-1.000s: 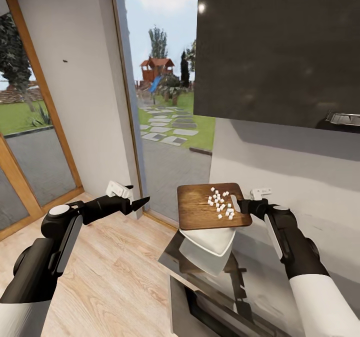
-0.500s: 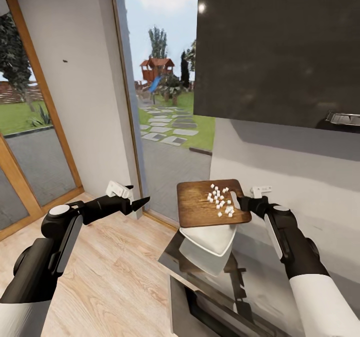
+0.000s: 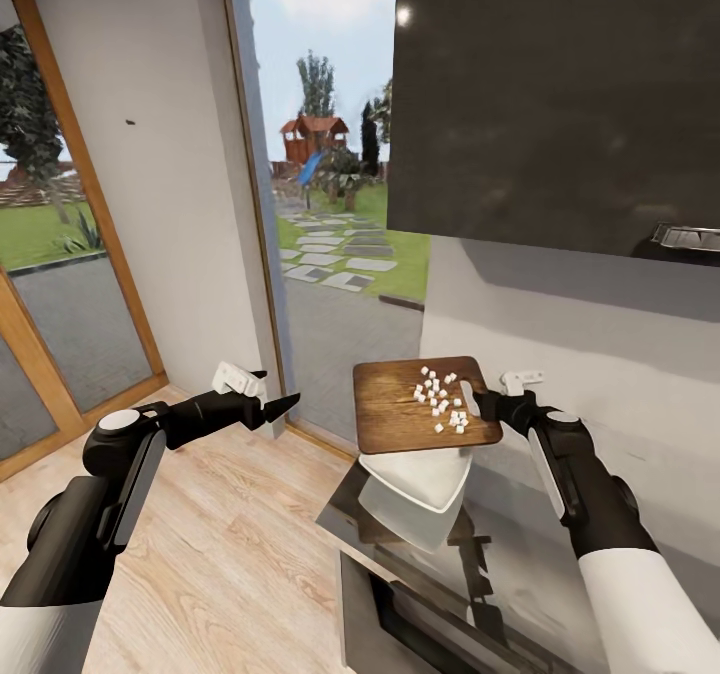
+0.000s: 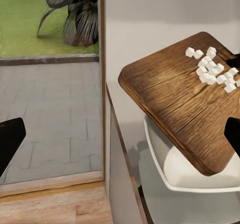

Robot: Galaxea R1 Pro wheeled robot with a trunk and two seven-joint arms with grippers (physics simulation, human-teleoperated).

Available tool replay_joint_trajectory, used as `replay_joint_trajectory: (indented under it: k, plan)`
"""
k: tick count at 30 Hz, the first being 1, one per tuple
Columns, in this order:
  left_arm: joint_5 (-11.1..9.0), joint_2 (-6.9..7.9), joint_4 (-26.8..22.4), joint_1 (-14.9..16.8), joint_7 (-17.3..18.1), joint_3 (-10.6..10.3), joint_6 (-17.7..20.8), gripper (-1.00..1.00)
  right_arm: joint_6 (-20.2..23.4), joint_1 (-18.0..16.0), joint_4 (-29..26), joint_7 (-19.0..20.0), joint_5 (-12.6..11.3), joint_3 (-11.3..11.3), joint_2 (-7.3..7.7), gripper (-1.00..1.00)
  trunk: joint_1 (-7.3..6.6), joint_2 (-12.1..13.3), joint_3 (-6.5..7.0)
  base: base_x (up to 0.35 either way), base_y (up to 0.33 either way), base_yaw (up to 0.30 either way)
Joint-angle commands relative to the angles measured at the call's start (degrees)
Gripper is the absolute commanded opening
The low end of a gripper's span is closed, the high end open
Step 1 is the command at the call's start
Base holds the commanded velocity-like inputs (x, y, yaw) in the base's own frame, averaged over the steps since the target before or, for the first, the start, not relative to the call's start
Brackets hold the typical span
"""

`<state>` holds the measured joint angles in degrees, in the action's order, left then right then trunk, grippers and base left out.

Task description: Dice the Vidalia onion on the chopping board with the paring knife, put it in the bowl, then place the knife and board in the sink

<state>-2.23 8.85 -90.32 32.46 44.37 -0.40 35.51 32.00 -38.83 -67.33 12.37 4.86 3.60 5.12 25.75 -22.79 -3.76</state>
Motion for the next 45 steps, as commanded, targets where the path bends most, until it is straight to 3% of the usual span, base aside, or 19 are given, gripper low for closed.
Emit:
replay_joint_trajectory:
  k: [1, 8, 15, 25, 30, 37, 45]
  plan:
    - [-0.2, 0.03, 0.0, 0.1, 0.0, 0.0, 0.4, 1.0, 0.3, -0.1, -0.1, 0.5, 0.5, 0.1, -0.21, -1.0, 0.04, -0.1, -0.14, 0.0, 0.0, 0.0]
    - [-0.2, 0.03, 0.0, 0.1, 0.0, 0.0, 0.4, 1.0, 0.1, -0.1, 0.0, 0.5, 0.5, 0.1, -0.8, -1.0, 0.04, -0.1, -0.14, 0.0, 0.0, 0.0]
    - [-0.2, 0.03, 0.0, 0.1, 0.0, 0.0, 0.3, 1.0, -4.8, -0.1, 1.7, 0.5, 0.5, 0.1, -0.95, -1.0, 0.04, -0.1, -0.14, 0.0, 0.0, 0.0]
    - [-0.2, 0.03, 0.0, 0.1, 0.0, 0.0, 0.3, 1.0, -6.1, 0.0, 2.6, 0.5, 0.5, 0.1, -0.99, -1.0, 0.04, -0.1, -0.14, 0.0, 0.0, 0.0]
    - [-0.2, 0.03, 0.0, 0.1, 0.0, 0.0, 0.3, 1.0, -9.3, -0.1, 4.3, 0.5, 0.5, 0.1, -0.99, -1.0, 0.04, -0.1, -0.14, 0.0, 0.0, 0.0]
    - [-0.2, 0.03, 0.0, 0.1, 0.0, 0.0, 0.3, 1.0, -10.5, 0.0, 4.9, 0.5, 0.5, 0.1, -0.99, -1.0, 0.04, -0.1, -0.14, 0.0, 0.0, 0.0]
    - [-0.2, 0.03, 0.0, 0.1, 0.0, 0.0, 0.3, 1.0, -13.0, 0.0, 5.0, 0.5, 0.5, 0.0, -2.35, -1.0, 0.04, -0.1, -0.14, 0.0, 0.0, 0.0]
